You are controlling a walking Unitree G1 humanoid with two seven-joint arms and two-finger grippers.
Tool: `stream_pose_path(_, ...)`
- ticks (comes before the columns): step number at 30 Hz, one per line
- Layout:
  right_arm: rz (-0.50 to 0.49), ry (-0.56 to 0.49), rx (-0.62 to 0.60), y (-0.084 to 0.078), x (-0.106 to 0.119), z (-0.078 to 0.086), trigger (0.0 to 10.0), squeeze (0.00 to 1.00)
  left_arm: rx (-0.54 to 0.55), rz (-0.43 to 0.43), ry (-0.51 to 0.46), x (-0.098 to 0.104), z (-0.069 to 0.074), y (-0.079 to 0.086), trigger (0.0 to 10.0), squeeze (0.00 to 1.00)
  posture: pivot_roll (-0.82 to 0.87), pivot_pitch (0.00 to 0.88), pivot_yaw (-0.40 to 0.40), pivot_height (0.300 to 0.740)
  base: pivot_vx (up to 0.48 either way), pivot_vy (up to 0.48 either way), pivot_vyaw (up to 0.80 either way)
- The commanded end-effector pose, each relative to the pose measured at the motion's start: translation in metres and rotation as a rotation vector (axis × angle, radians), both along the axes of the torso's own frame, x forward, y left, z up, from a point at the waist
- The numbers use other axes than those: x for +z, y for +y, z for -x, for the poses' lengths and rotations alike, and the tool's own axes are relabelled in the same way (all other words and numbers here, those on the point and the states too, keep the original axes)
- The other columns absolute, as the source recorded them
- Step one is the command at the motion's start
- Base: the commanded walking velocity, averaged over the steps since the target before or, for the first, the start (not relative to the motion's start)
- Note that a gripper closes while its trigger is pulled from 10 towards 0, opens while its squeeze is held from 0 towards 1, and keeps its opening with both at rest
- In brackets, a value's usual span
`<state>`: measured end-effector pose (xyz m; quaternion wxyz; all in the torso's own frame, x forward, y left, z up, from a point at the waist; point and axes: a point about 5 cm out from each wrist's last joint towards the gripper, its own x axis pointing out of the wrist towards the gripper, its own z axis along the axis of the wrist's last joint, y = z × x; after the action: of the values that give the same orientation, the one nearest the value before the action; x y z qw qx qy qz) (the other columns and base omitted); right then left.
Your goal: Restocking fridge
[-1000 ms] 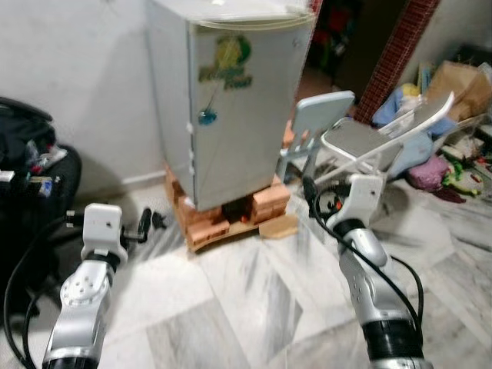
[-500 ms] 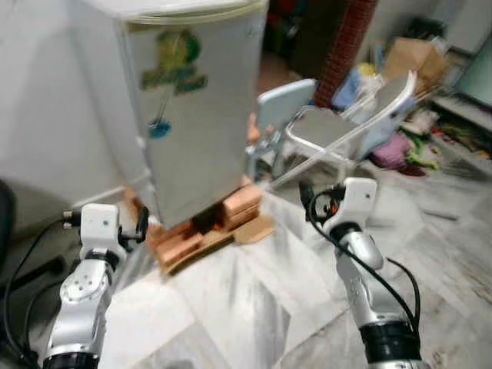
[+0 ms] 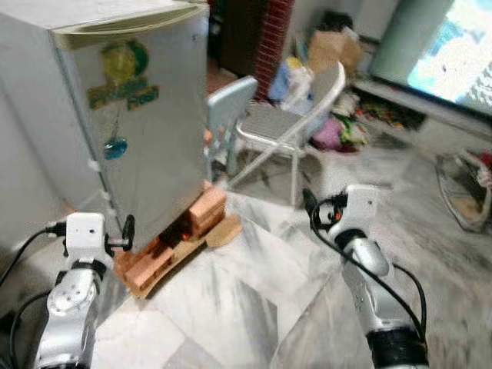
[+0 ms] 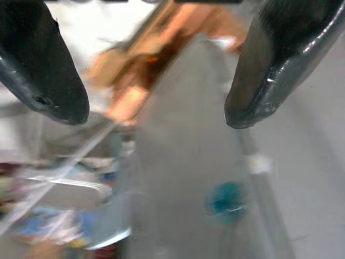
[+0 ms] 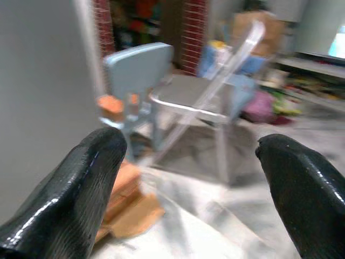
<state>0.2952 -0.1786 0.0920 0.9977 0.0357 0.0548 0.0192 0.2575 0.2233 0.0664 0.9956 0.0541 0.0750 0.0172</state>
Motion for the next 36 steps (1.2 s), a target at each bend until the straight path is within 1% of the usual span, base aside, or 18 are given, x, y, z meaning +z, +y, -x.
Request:
stream_pose_path(1, -0.006, -0.016, -0.005, 0.001, 0.003, -0.002, 10.0, 0.0, 0.005, -0.031, -0.004, 0.002, 0.002, 0.006, 10.0, 0.0, 0.14, 0.0, -0.083, 0.74, 0.0, 0.431, -0.61)
stream_pose_path(6, -0.008, -0.019, -0.015, 0.001, 0.003, 0.001, 10.0, 0.0, -0.001, -0.044, -0.006, 0.002, 0.002, 0.006, 10.0, 0.0, 0.14, 0.0, -0.078, 0.74, 0.0, 0.431, -0.5)
stream_pose_path(8, -0.01, -0.016, -0.03, -0.001, 0.001, 0.004, 10.0, 0.0, 0.006, -0.06, -0.011, 0.004, -0.001, 0.009, 10.0, 0.0, 0.14, 0.0, -0.07, 0.74, 0.0, 0.428, 0.0)
stream_pose_path(12, -0.008, -0.015, -0.043, -0.003, -0.001, 0.007, 10.0, 0.0, 0.026, -0.064, -0.009, 0.005, -0.003, 0.014, 10.0, 0.0, 0.13, 0.0, -0.057, 0.74, 0.0, 0.426, 0.0)
stream_pose_path(13, -0.009, -0.015, -0.05, -0.004, -0.001, 0.008, 10.0, 0.0, 0.032, -0.066, -0.005, 0.004, -0.004, 0.016, 10.0, 0.0, 0.13, 0.0, -0.052, 0.74, 0.0, 0.428, 0.0)
stream_pose_path(14, -0.011, -0.012, -0.071, -0.006, -0.003, 0.01, 10.0, 0.0, 0.03, -0.072, -0.003, 0.003, -0.004, 0.016, 10.0, 0.0, 0.12, 0.0, -0.027, 0.74, 0.0, 0.428, 0.0)
stream_pose_path(17, -0.013, -0.011, -0.077, -0.006, -0.004, 0.011, 10.0, 0.0, 0.024, -0.077, -0.005, 0.003, -0.004, 0.016, 10.0, 0.0, 0.11, 0.0, -0.023, 0.74, 0.0, 0.428, 0.0)
stream_pose_path(20, -0.015, -0.014, -0.101, -0.005, -0.004, 0.013, 10.0, 0.0, 0.029, -0.086, 0.012, -0.002, -0.002, 0.014, 10.0, 0.0, 0.09, 0.0, 0.007, 0.74, 0.0, 0.379, -0.68)
stream_pose_path(24, -0.018, -0.016, -0.108, -0.006, -0.004, 0.015, 10.0, 0.0, 0.027, -0.082, 0.004, -0.004, -0.001, 0.012, 10.0, 0.0, 0.09, 0.0, 0.003, 0.74, 0.0, 0.0, -0.64)
stream_pose_path(27, -0.017, -0.014, -0.108, -0.007, -0.004, 0.016, 10.0, 0.0, 0.028, -0.077, 0.002, -0.004, -0.002, 0.011, 10.0, 0.0, 0.09, 0.0, -0.01, 0.74, 0.0, 0.0, -0.14)
stream_pose_path(29, -0.007, -0.008, -0.087, -0.005, -0.004, 0.013, 10.0, 0.0, 0.037, -0.064, -0.008, -0.003, -0.004, 0.009, 10.0, 0.0, 0.1, 0.0, -0.034, 0.74, 0.0, 0.0, 0.0)
stream_pose_path(33, -0.003, -0.011, -0.068, -0.002, -0.002, 0.009, 10.0, 0.0, 0.035, -0.052, -0.027, -0.001, -0.006, 0.008, 10.0, 0.0, 0.11, 0.0, -0.048, 0.74, 0.0, 0.0, 0.0)
stream_pose_path(34, 0.001, -0.02, -0.055, 0.0, 0.001, 0.005, 10.0, 0.0, 0.029, -0.053, -0.029, 0.0, -0.008, 0.007, 10.0, 0.0, 0.11, 0.0, -0.052, 0.74, 0.0, 0.458, 0.0)
stream_pose_path(36, 0.003, -0.025, -0.049, 0.001, 0.003, 0.002, 10.0, 0.0, 0.026, -0.047, -0.032, 0.001, -0.009, 0.006, 10.0, 0.0, 0.12, 0.0, -0.054, 0.74, 0.0, 0.454, 0.0)
